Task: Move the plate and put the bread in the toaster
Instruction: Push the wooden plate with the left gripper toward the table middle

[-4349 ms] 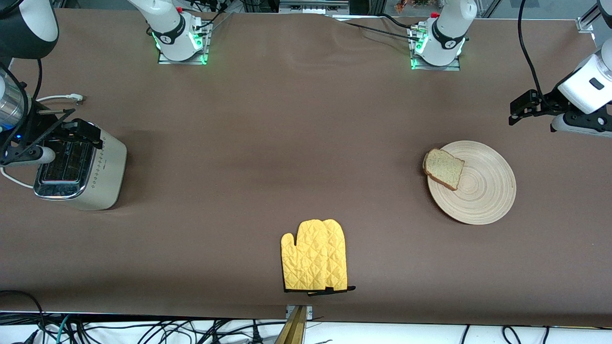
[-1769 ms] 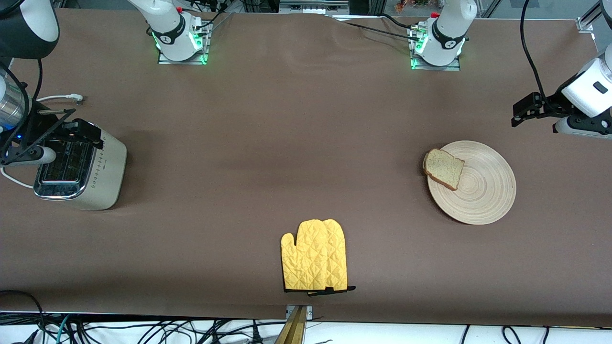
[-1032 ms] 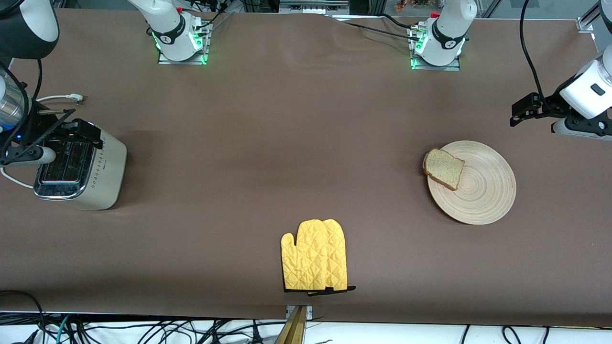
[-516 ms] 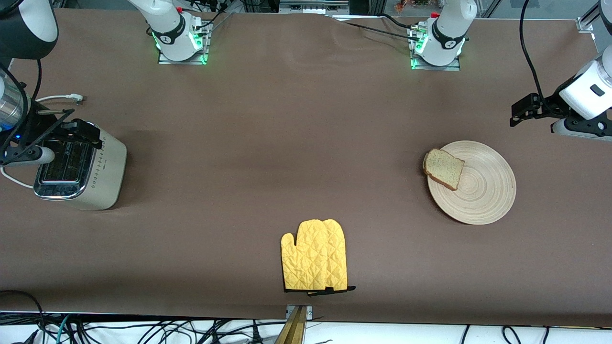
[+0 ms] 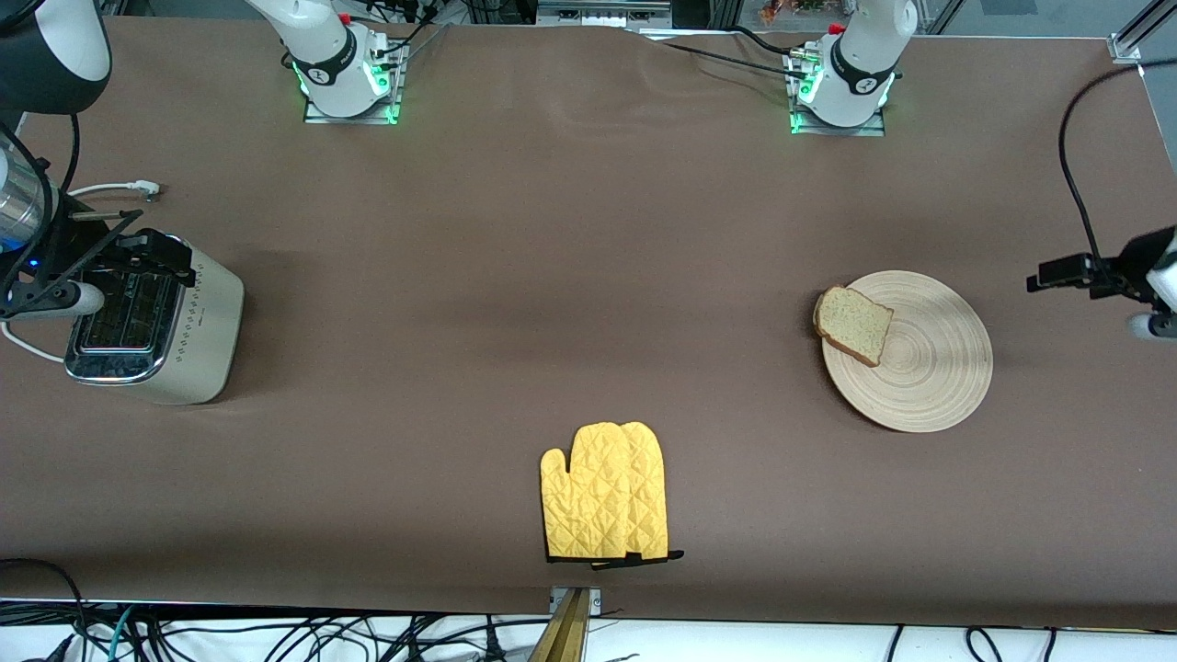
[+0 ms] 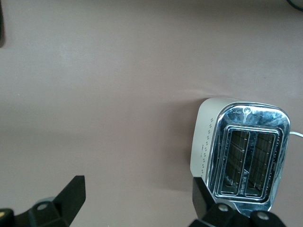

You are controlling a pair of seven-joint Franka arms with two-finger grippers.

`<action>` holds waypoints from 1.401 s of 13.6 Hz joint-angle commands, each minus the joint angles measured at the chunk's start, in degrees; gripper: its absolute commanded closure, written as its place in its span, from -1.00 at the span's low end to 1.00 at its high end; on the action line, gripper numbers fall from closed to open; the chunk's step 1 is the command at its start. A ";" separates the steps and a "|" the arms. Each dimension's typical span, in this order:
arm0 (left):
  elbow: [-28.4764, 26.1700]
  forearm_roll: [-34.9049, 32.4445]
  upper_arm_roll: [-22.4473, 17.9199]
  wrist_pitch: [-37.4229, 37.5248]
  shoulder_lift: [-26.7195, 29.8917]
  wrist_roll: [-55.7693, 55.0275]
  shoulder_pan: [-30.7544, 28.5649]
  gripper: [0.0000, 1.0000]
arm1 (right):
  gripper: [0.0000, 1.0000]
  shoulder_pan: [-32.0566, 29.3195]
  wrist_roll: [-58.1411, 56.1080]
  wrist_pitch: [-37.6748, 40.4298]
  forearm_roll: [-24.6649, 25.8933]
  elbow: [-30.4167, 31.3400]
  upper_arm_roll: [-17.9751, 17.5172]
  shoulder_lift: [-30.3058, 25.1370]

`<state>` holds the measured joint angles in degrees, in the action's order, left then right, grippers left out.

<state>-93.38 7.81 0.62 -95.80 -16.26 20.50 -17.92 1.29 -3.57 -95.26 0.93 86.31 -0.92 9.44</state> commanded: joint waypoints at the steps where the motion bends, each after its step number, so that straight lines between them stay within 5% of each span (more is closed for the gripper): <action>1: 6.36 8.68 0.43 1.14 -11.66 11.09 -7.02 -1.00 | -1.00 -0.23 -0.21 0.87 0.74 -1.32 -0.22 0.40; 10: 7.42 21.19 0.43 -2.82 -27.41 26.86 -14.51 -0.90 | -1.00 -0.06 -0.12 0.87 0.82 -1.32 -0.31 0.40; 11: 7.51 22.33 0.44 -2.38 -28.12 28.26 -14.60 -0.40 | -1.00 -0.06 -0.12 0.87 0.82 -1.32 -0.31 0.40; 13: 7.25 23.39 0.44 -2.20 -30.13 30.55 -14.60 -0.04 | -1.00 0.03 -0.12 0.87 0.74 -1.32 -0.31 0.40; 16: 7.51 25.59 0.44 -2.03 -32.43 36.17 -15.74 1.00 | -1.00 0.21 -0.03 0.87 0.82 -1.32 -0.31 0.40; 19: 7.69 28.21 0.61 0.07 -32.35 35.75 -15.74 1.00 | -1.00 0.30 -0.03 0.87 0.82 -1.32 -0.40 0.40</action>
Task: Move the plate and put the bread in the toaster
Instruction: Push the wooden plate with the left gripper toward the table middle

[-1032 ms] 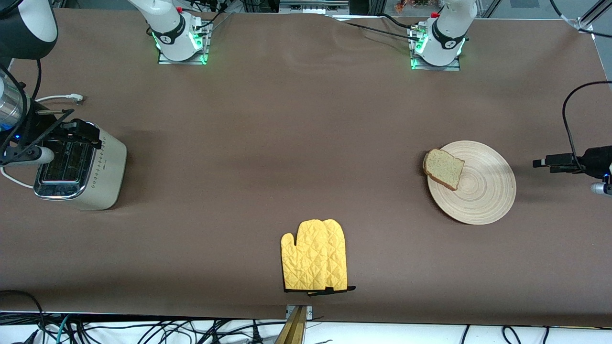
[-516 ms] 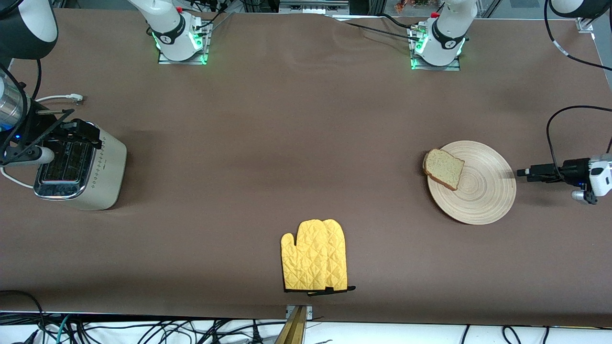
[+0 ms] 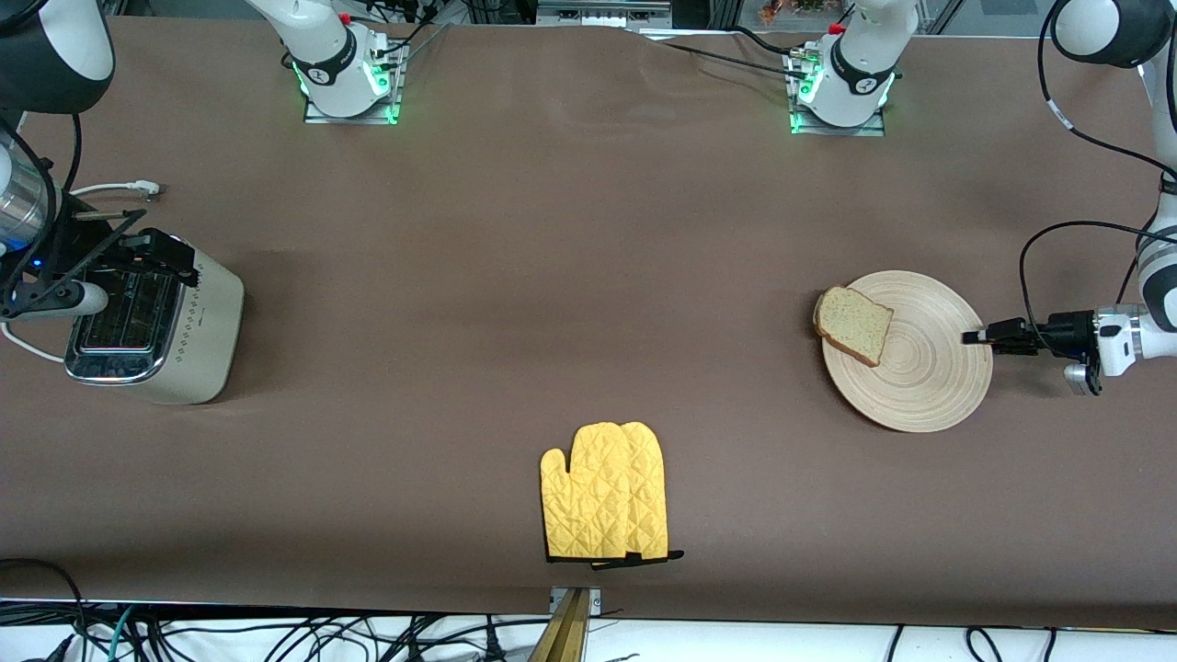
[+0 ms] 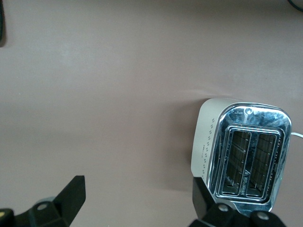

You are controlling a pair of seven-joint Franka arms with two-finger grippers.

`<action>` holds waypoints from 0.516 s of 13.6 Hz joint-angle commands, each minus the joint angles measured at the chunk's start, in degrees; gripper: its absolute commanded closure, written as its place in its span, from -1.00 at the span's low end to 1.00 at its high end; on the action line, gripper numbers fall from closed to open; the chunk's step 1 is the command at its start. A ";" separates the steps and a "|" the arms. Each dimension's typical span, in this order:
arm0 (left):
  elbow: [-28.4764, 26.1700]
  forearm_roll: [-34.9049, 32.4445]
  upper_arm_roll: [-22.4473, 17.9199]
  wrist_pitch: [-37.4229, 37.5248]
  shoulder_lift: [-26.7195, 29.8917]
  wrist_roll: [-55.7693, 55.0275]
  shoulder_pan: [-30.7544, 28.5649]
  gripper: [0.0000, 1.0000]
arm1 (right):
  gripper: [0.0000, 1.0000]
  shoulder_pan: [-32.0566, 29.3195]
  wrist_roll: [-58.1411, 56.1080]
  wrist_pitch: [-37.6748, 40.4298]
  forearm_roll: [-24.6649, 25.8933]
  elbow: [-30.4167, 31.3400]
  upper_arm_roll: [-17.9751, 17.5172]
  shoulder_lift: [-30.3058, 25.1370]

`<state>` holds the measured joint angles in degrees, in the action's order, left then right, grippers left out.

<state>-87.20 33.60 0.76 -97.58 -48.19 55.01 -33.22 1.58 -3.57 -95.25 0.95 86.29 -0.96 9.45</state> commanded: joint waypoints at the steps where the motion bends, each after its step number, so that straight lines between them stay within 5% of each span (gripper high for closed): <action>1: 1.51 4.18 0.47 3.70 -0.41 0.63 -0.36 1.00 | -1.00 0.01 -0.03 0.85 0.81 -1.30 -0.36 0.39; 4: 1.86 7.17 1.69 9.93 0.02 -7.43 0.26 1.00 | -1.00 0.01 0.06 0.85 0.81 -1.30 -0.36 0.39; 7: 1.77 10.43 9.40 13.64 -0.15 -14.66 0.35 1.00 | -1.00 -0.08 0.06 0.85 0.81 -1.30 -0.36 0.39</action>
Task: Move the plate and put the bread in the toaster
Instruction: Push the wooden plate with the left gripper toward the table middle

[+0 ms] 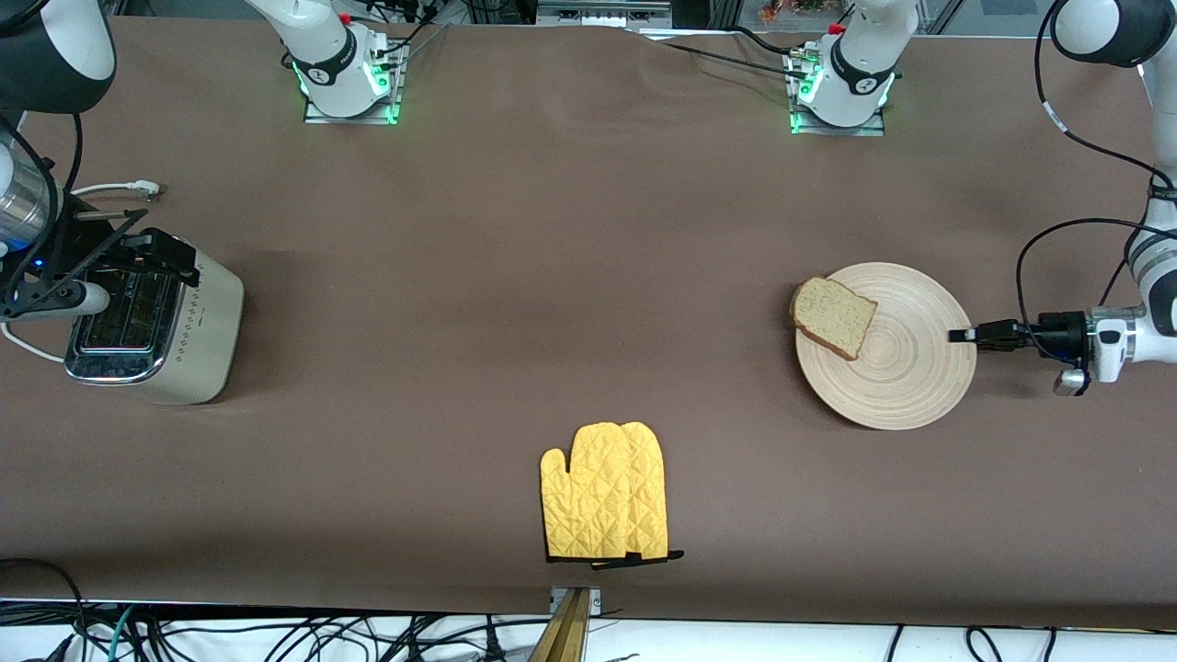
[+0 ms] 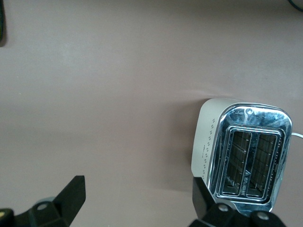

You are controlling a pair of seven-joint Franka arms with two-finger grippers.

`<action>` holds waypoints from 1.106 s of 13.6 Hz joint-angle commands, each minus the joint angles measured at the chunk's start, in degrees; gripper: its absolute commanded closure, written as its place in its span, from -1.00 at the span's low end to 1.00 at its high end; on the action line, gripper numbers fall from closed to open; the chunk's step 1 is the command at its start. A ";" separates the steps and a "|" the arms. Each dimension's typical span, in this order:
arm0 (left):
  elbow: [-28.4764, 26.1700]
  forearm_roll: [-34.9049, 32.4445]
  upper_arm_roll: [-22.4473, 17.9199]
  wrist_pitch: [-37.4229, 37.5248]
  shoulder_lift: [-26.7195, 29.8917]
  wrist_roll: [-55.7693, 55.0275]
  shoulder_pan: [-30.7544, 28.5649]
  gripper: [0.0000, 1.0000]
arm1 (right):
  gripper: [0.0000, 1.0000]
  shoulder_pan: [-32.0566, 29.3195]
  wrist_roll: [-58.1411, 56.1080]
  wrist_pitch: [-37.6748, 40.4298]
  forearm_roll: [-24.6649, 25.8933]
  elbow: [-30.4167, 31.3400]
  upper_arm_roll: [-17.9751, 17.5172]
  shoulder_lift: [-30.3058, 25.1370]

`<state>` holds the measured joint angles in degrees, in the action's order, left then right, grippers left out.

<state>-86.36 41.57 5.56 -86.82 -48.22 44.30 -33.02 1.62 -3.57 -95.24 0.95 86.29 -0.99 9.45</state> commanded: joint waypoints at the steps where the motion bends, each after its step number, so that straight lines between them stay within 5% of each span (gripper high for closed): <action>1: 0.93 2.64 7.34 2.71 -0.47 -4.22 0.50 1.00 | -1.00 -0.13 0.05 0.85 0.81 -1.30 -0.33 0.39; 5: -0.38 5.36 9.30 -5.25 0.32 -4.48 11.90 1.00 | -1.00 0.13 0.23 0.41 1.94 -1.30 -0.59 0.48; 11: -11.71 13.89 16.58 -26.26 1.55 -5.36 15.70 1.00 | -1.00 0.13 0.58 0.24 2.39 -1.12 -0.68 1.44; 15: -13.84 14.24 16.86 -33.66 1.02 -5.45 22.64 1.00 | -1.00 2.23 0.75 0.06 0.91 -0.68 -0.77 4.25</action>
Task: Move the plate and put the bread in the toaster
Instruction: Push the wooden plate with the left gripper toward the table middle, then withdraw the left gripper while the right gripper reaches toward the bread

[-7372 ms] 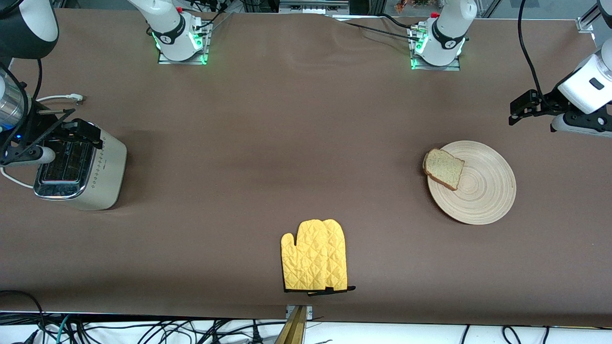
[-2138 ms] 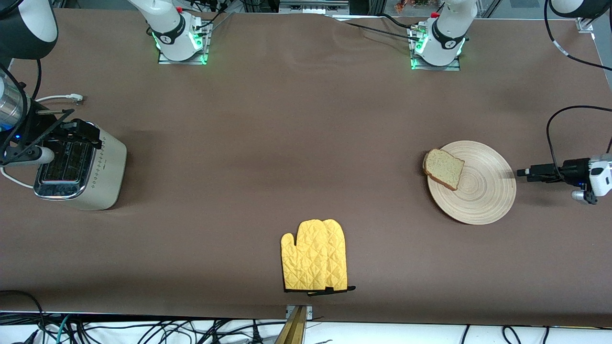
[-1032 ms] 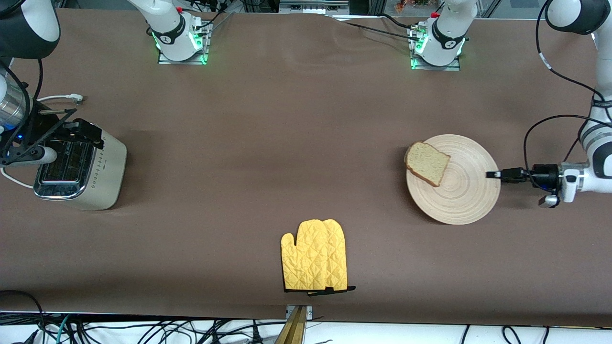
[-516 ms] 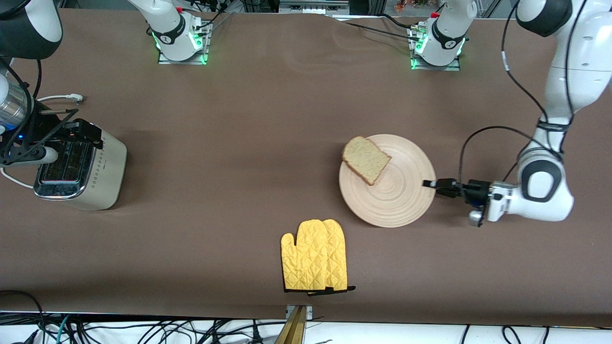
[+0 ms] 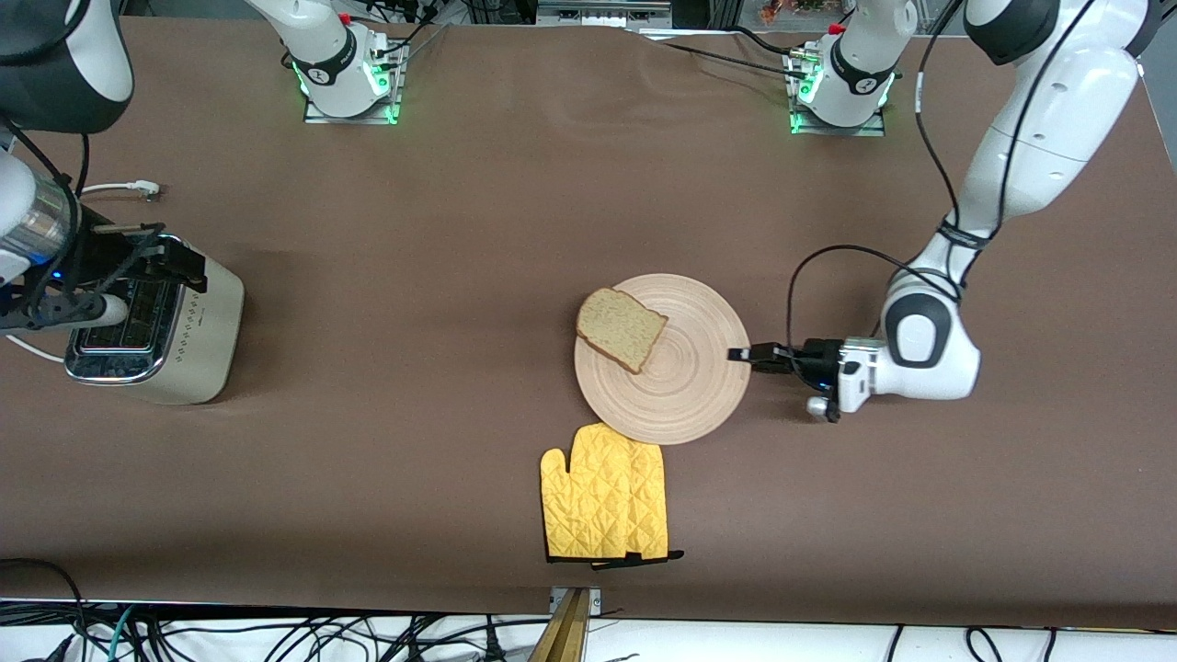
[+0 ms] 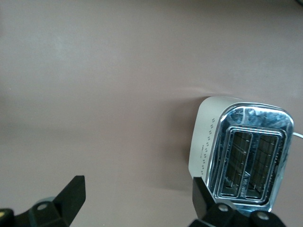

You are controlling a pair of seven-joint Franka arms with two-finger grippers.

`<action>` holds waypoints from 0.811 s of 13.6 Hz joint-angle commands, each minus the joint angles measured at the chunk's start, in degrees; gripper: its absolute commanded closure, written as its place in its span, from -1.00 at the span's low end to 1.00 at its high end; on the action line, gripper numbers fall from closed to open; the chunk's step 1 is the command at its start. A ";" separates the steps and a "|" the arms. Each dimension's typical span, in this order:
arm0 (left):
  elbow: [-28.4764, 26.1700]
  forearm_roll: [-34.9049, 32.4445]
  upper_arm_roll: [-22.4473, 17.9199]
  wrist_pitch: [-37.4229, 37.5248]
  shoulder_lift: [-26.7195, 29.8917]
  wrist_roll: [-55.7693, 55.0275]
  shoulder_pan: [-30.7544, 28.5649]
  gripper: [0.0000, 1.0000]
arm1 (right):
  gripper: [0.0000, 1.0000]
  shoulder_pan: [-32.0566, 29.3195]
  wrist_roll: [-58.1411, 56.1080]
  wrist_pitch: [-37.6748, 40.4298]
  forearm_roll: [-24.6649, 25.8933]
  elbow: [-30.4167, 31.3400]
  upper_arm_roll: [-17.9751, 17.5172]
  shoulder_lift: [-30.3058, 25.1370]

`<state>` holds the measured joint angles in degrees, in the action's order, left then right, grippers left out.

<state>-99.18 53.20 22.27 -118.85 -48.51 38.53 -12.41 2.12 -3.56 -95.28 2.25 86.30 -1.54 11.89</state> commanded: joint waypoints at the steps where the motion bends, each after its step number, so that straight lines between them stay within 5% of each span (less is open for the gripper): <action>1: -1.02 2.70 0.23 -2.09 1.31 -0.03 2.21 0.90 | -1.00 2.61 0.92 -0.08 -3.28 -0.70 -0.21 3.22; 2: -0.93 2.96 0.23 -2.09 1.31 -0.64 2.56 -0.24 | -1.00 3.67 1.27 -0.95 -6.70 -0.70 -0.21 4.80; 3: -0.93 2.87 0.23 -2.00 1.66 -0.65 2.39 -0.99 | -1.00 3.94 2.14 -2.35 -9.61 -0.70 -0.21 6.99; 7: -0.84 -3.85 -1.17 2.54 10.07 -10.70 1.42 -1.00 | -1.00 10.42 14.33 -10.25 -21.48 -0.61 -0.21 13.67; 11: 3.01 -33.62 -1.79 11.77 21.85 -29.62 1.24 -1.00 | -1.00 17.81 27.70 -18.35 -23.79 0.88 -0.21 17.55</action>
<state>-96.30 29.59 21.02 -110.86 -33.00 15.05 -11.78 17.93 19.22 -111.24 -20.32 86.65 -2.15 28.76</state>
